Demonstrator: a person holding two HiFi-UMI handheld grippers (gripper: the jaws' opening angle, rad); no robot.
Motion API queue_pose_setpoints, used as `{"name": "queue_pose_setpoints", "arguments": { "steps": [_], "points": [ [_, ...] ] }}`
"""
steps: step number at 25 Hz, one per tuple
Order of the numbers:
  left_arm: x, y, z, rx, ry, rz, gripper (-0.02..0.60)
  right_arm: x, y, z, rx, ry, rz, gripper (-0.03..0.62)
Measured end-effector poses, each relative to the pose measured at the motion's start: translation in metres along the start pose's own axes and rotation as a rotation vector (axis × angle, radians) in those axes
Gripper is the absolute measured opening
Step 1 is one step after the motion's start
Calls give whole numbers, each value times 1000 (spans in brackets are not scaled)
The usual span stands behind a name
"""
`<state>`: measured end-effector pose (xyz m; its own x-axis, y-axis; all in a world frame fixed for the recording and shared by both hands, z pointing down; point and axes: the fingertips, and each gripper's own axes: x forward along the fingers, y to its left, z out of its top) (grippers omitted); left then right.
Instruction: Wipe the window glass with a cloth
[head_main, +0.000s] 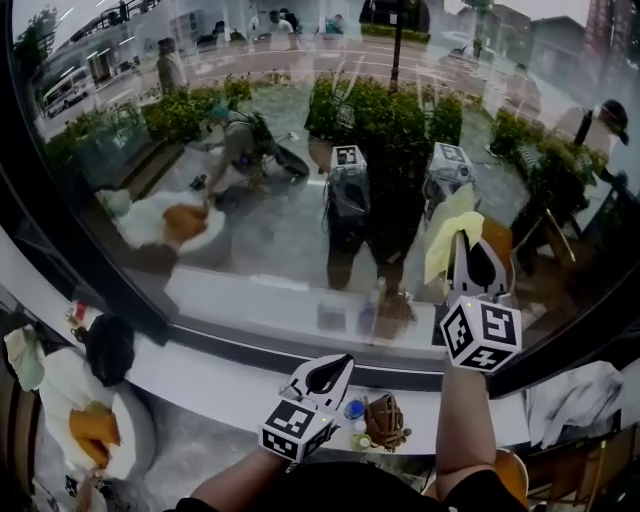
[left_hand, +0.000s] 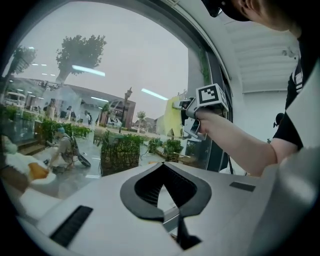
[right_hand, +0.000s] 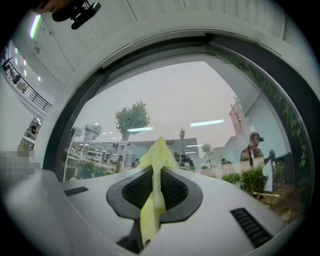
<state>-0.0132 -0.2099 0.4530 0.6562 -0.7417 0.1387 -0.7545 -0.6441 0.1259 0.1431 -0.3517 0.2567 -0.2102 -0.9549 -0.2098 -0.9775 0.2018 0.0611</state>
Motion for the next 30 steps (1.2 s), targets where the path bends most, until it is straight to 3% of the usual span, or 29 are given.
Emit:
{"name": "queue_pose_setpoints", "arguments": {
  "steps": [16, 30],
  "points": [
    [-108, 113, -9, -31, -26, 126, 8, 58, 202, -15, 12, 20, 177, 52],
    [-186, 180, -22, -54, -35, 243, 8, 88, 339, -49, 11, 73, 300, 52]
  ]
}}
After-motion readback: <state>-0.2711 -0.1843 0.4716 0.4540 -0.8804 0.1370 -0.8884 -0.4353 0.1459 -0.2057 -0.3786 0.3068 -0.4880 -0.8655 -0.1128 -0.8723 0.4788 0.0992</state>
